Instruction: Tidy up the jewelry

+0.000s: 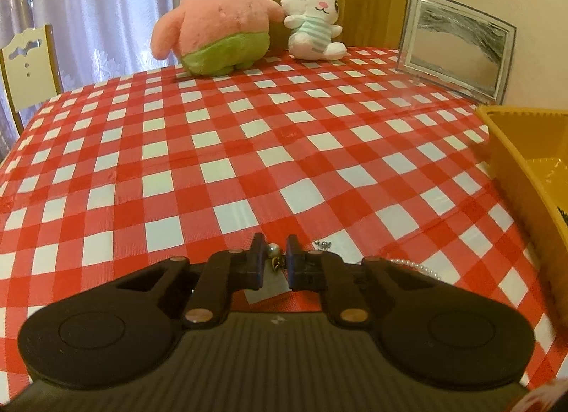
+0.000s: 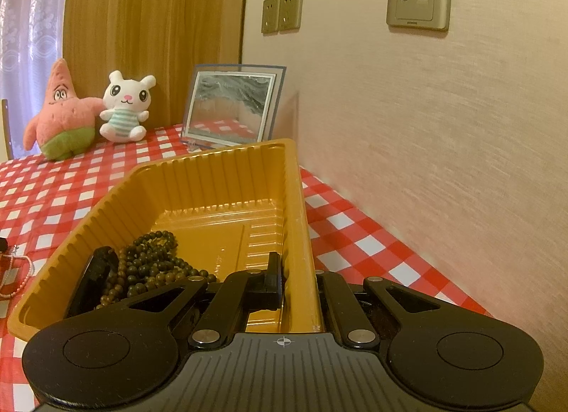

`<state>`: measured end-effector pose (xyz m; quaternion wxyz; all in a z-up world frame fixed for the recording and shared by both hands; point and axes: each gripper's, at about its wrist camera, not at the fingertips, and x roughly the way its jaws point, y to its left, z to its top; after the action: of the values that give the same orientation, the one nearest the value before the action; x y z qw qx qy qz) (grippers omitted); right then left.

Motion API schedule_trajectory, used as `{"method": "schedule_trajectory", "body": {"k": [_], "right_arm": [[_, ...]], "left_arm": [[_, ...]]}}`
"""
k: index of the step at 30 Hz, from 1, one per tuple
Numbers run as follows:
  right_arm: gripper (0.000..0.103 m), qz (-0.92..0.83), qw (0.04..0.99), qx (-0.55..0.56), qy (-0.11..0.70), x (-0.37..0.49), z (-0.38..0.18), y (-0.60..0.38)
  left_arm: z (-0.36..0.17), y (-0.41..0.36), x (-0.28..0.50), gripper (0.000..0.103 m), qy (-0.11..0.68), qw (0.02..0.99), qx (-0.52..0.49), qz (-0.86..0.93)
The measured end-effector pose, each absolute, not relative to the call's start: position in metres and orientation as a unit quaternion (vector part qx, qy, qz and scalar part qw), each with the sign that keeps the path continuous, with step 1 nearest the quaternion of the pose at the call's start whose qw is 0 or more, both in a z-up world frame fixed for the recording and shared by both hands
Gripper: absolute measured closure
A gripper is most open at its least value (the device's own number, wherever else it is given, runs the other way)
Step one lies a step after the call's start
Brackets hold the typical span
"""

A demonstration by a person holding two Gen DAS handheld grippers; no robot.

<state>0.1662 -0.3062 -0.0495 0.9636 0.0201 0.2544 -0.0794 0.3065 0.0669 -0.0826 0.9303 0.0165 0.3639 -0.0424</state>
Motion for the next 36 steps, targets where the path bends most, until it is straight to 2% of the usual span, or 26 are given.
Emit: {"method": "schedule_trajectory", "body": {"k": [2,14,28,36], "right_arm": [[0.099,-0.079,0.964,0.019,0.254,0.166,-0.049,-0.306],[0.099,-0.079,0.963,0.019,0.255,0.166,-0.050,-0.305],[0.099,-0.079,0.964,0.020,0.255,0.165,-0.050,-0.304],[0.099,-0.078,0.964,0.020,0.255,0.164,-0.050,-0.303]], "left_arm": [[-0.082,0.067,0.305,0.096,0.363,0.930,0.015,-0.046],[-0.058,0.074,0.288,0.096,0.337,0.940,0.008,-0.044],[-0.008,0.094,0.262,0.096,0.312,0.942,-0.085,-0.093],[0.019,0.056,0.254,0.097,0.290,0.941,-0.085,-0.155]]}}
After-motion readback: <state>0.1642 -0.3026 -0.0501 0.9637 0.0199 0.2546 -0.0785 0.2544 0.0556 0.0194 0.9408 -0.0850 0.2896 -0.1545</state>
